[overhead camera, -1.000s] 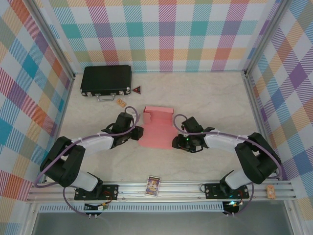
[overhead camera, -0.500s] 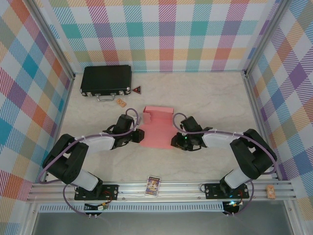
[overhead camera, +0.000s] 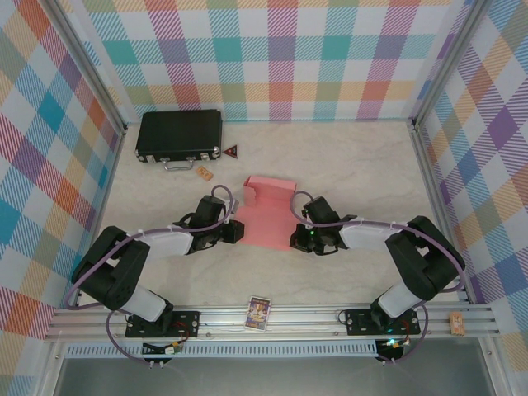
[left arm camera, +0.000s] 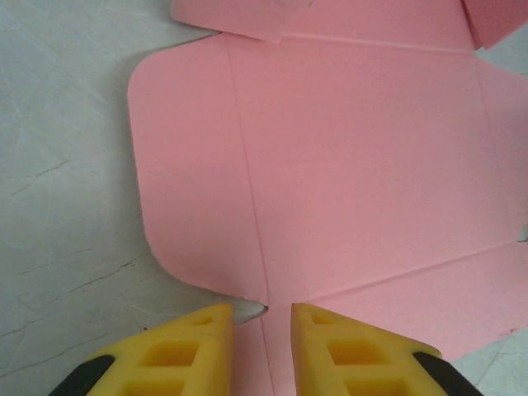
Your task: Fold the paper box
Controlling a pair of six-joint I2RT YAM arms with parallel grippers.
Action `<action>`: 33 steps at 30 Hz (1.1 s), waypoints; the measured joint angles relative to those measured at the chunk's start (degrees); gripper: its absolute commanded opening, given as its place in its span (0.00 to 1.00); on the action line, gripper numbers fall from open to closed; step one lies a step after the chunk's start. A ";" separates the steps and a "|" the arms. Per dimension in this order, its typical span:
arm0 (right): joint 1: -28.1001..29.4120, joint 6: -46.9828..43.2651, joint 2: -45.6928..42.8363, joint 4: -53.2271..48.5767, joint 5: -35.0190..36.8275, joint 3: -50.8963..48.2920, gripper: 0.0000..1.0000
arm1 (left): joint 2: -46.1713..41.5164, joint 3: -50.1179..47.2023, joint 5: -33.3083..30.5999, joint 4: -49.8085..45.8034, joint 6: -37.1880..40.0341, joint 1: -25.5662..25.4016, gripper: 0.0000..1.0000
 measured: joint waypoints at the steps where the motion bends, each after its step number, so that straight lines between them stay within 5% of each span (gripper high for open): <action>1: 0.07 -0.37 -0.02 -0.63 0.39 0.28 0.05 | -0.22 0.00 0.26 0.11 0.00 0.00 0.26; 21: -1.99 -3.93 -6.27 -8.66 0.33 2.56 0.03 | -12.94 -0.11 -4.90 -4.85 -0.44 0.00 0.47; 33: -2.01 -2.82 -4.98 -7.13 -0.76 2.54 0.03 | -7.45 -1.97 -3.02 -4.76 -15.65 -0.04 0.52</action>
